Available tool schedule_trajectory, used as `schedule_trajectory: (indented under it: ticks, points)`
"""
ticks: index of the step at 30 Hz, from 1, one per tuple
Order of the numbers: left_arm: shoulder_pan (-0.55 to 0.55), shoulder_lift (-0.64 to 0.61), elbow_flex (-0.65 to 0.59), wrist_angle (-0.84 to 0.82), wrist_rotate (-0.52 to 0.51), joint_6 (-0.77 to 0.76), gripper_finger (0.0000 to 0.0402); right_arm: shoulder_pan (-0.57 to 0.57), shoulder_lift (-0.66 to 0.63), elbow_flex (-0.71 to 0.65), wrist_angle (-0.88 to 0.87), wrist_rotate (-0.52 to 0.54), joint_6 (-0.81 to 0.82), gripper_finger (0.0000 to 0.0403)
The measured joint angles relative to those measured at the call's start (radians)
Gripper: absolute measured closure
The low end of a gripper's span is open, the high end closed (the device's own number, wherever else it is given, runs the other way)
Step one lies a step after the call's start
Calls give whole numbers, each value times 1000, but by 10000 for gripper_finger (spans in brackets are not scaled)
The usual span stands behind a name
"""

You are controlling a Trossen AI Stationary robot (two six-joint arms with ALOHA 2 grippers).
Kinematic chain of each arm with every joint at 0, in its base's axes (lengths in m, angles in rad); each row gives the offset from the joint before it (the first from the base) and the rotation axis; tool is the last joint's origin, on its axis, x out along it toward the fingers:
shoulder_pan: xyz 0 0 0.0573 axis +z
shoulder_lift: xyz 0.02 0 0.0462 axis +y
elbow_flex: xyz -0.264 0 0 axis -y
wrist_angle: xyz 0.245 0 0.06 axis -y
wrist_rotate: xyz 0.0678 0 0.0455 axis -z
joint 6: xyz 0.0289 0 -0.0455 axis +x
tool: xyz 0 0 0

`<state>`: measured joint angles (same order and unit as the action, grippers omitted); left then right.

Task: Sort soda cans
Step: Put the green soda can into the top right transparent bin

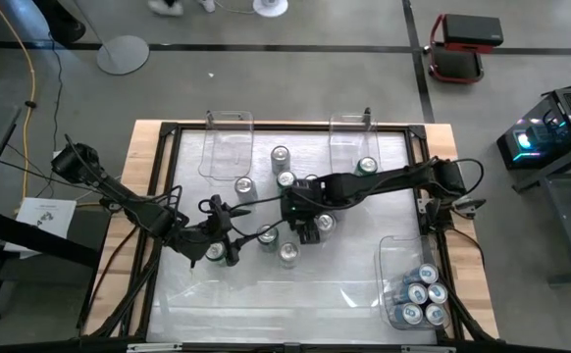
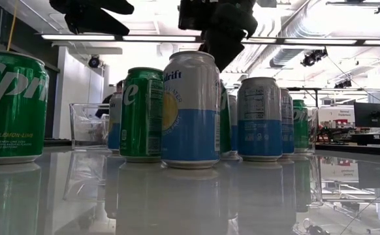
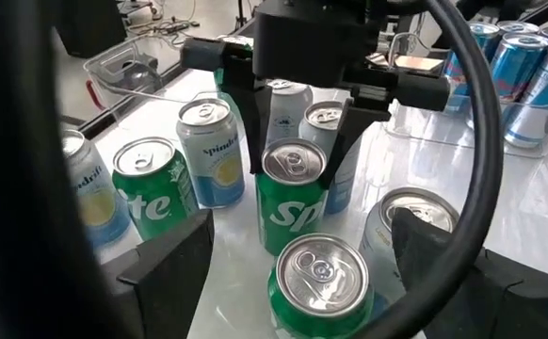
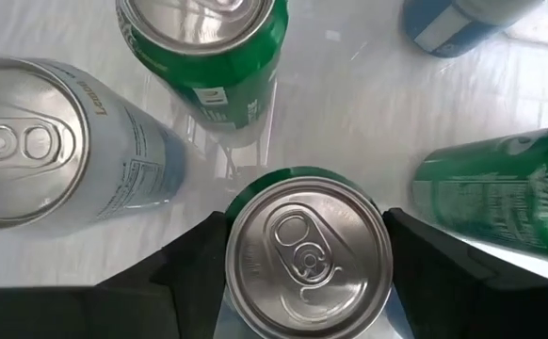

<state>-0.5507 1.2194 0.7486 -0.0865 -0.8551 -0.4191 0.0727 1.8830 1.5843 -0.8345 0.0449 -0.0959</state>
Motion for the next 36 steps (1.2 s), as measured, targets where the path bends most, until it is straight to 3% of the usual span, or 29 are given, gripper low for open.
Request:
schedule_trajectory:
  ticks: [16, 25, 30, 36]
  points:
    - [0, 0, 0, -7, 7, -16, 99, -7, -28, 17, -36, 6, -37, 164]
    - [0, 0, 0, -22, 7, -33, 99, -33, -236, 17, -37, 29, -63, 164]
    - [0, 0, 0, -21, 7, -34, 99, -116, -382, 19, -91, 93, -62, 164]
    - [0, 0, 0, -21, 7, -33, 99, -332, -494, -61, -125, 92, -74, 165]
